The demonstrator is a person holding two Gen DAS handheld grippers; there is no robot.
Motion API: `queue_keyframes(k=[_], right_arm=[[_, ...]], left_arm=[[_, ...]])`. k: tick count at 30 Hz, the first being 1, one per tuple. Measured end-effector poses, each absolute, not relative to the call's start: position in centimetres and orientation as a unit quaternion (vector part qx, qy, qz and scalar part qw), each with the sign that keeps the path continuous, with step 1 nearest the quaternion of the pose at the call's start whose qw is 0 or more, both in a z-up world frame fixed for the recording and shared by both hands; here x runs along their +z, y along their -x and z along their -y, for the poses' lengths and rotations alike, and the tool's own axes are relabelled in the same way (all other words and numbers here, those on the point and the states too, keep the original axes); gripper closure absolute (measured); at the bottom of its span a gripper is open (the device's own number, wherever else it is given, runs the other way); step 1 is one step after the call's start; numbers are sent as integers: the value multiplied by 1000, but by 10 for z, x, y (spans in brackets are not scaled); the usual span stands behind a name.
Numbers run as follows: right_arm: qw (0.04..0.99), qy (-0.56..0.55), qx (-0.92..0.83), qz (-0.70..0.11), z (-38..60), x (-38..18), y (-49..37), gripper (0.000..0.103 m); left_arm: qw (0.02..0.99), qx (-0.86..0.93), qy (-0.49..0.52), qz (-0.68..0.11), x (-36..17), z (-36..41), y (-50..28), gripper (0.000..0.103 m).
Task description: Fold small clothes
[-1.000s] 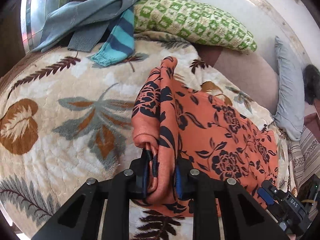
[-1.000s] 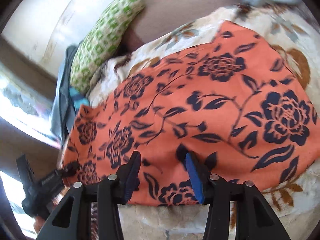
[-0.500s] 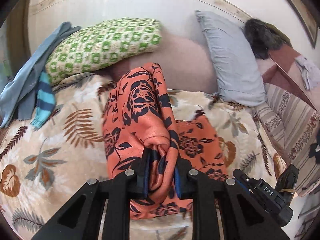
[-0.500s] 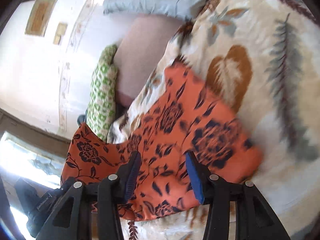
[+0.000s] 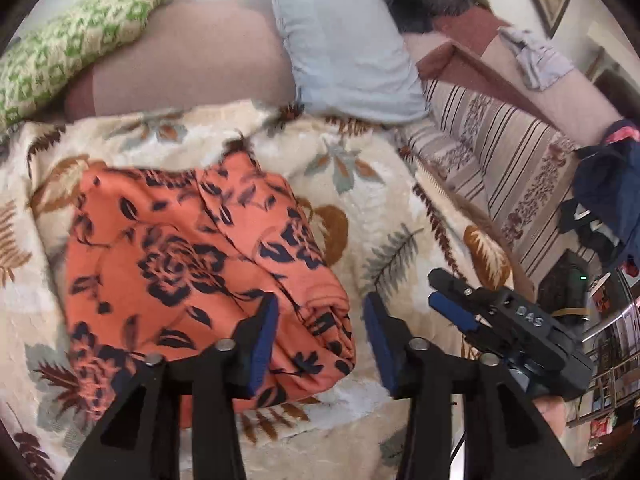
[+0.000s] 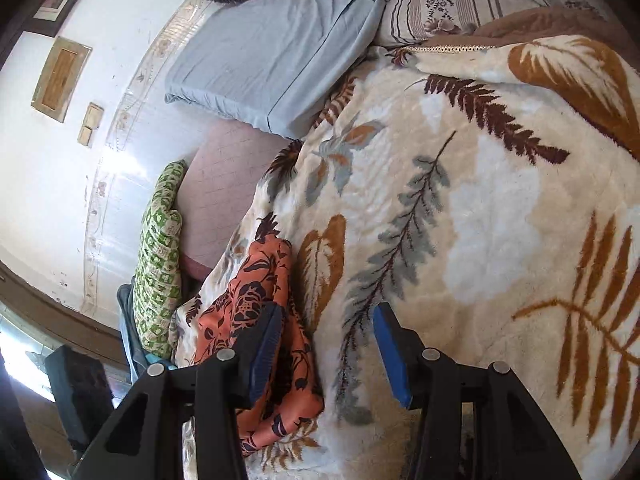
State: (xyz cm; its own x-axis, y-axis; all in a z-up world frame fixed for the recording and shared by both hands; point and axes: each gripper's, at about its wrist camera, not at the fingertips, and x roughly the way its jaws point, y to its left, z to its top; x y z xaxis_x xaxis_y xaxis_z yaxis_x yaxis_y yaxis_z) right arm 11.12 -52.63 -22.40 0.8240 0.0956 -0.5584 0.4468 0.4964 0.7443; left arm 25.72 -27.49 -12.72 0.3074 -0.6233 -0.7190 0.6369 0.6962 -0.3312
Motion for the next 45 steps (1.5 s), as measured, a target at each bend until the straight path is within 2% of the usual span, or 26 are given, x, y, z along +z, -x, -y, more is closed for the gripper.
queue_keyframes(k=[2,4,8,10,13,14,15,17,19,22,25,29,33,37,45], right_arm=[[829,-474,-85,-283,514,-217,-122,52],[846,-445,-49,-291,494,-205,-141,52],[867,-400,47,-294,447,-180,-168,52],[853,-391,86,-335,428,-190,-186,52],[814,-391,58,-425,417,-239,-202,53],[804,-388,33,-450,419,-260,-203,60],[801,-395,26,-449,423,-273,-200,76],[798,-411,33,-439,430,-273,-194,82],[803,-386,24,-453,429,-259,-198,82],[837,-324,19,-441,422,-227,-214,77],[846,-324,30,-423,427,-211,-241,77],[852,-319,28,-413,434,-210,-289,77],[830,-340,26,-442,439,-222,-319,77],[833,-328,50,-443,444,-227,-287,78],[829,-277,37,-484,461,-236,-194,78]], left_arm=[[854,-348,-18,-385,-109,242,-256,21],[880,-298,-53,-367,-108,221,-264,21],[882,-227,-102,-400,-141,199,-282,21],[869,-214,-119,-429,-165,197,-287,21],[840,-207,-142,-481,-205,193,-286,21],[828,-211,-127,-503,-217,191,-288,21],[821,-215,-101,-518,-224,185,-290,21],[814,-224,-70,-531,-223,177,-295,21],[813,-231,-78,-528,-211,178,-298,21],[845,-233,-90,-474,-177,181,-305,21],[862,-211,-121,-445,-159,192,-331,21],[862,-174,-140,-454,-171,210,-392,21],[847,-149,-132,-493,-202,218,-427,21],[849,-160,-123,-488,-210,214,-411,21],[878,-171,-96,-437,-177,189,-348,21]])
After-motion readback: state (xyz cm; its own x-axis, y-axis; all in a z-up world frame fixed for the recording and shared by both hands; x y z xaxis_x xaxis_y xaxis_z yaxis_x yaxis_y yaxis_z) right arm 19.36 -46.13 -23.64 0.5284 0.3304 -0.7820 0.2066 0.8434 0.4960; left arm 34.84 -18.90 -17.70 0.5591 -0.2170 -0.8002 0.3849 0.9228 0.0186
